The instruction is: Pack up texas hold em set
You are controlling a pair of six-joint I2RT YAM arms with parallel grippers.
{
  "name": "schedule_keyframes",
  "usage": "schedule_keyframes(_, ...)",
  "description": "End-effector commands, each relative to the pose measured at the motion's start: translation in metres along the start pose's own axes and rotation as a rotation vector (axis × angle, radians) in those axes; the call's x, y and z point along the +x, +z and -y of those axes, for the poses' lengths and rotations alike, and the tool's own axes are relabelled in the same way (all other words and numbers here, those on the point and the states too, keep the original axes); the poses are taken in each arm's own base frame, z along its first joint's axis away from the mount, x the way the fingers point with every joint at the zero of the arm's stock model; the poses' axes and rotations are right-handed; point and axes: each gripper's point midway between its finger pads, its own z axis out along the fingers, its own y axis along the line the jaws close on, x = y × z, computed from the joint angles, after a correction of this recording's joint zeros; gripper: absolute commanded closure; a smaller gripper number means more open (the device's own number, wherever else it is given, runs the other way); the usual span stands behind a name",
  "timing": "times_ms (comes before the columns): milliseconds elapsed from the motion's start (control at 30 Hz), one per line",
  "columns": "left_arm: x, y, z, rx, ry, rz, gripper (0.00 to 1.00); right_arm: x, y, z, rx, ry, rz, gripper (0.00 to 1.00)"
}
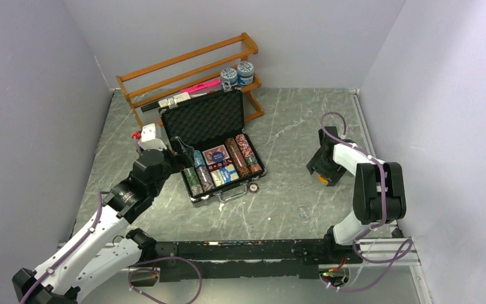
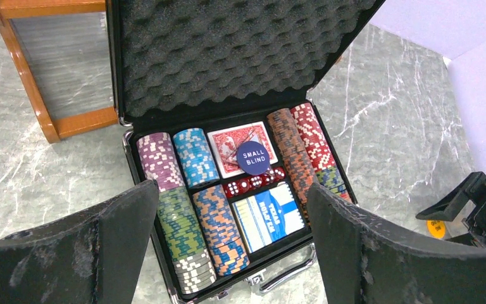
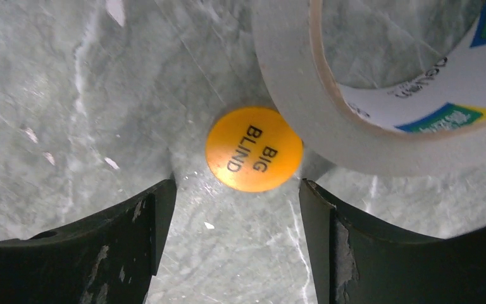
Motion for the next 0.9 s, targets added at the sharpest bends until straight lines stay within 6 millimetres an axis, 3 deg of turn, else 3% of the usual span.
schedule_keyframes(0,-0.006,-0.004,0.005,0.027,-0.019,0.019,0.08,-0.012,0.013,-0.008,-0.018,0.000,0.019,0.25)
schedule_keyframes(200,-0.005,-0.003,0.006,0.024,-0.030,0.010,0.07,-0.014,0.024,-0.001,0.026,-0.004,0.019,0.32)
schedule_keyframes(367,-0.004,-0.002,0.003,0.012,-0.013,0.008,0.07,-0.004,0.031,-0.005,-0.002,0.005,-0.013,0.33)
schedule_keyframes(600,-0.004,0.000,0.005,0.017,-0.012,0.004,0.07,-0.015,0.036,0.014,0.105,0.052,0.015,0.25)
schedule_keyframes(867,-0.001,0.001,0.005,0.014,-0.016,-0.004,0.07,-0.021,0.042,0.010,0.096,0.050,0.011,0.28)
